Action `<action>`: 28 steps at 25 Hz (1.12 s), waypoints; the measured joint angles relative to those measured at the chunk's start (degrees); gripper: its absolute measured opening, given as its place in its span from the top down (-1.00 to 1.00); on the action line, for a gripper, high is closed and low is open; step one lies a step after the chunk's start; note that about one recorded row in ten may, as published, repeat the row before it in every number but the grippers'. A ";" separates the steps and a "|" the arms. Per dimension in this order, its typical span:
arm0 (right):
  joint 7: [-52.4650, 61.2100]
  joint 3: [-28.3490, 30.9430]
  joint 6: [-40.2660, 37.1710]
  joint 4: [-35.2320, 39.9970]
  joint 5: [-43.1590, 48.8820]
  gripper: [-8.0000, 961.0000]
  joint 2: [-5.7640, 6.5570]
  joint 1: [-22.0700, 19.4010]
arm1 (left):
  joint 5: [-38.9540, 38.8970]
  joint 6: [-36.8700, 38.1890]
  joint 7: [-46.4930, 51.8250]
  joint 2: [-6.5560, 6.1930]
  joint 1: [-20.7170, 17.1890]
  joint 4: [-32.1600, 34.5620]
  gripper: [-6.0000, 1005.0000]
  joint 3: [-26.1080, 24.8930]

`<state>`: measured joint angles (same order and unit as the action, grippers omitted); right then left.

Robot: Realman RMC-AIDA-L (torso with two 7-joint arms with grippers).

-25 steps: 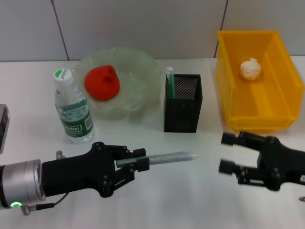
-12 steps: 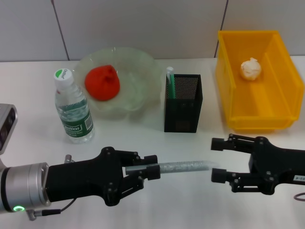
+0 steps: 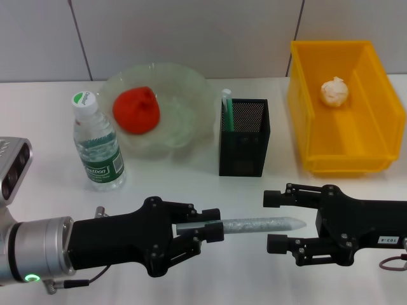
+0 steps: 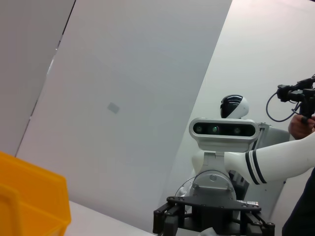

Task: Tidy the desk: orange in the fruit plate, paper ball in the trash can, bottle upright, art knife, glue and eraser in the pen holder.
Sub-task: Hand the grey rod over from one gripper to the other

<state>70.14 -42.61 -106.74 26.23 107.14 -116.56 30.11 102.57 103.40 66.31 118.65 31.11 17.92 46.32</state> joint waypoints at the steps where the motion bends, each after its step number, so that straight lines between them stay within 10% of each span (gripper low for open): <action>1: 0.01 0.00 -0.06 0.01 0.00 -0.65 0.00 0.00 | 0.00 0.00 -0.01 0.00 0.09 -0.04 0.63 0.00; 19: 0.81 0.34 0.14 -0.21 1.85 -0.53 -0.07 0.52 | -0.02 -0.03 -0.12 0.09 0.97 -1.54 0.63 0.00; 28: 0.87 0.22 0.00 -0.11 1.88 0.04 -0.07 0.63 | -0.01 -0.14 -0.14 0.09 0.96 -1.57 0.63 0.00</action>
<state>71.01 -42.39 -106.74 26.12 109.02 -116.63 30.74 102.57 103.25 66.17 118.73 32.08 16.34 46.32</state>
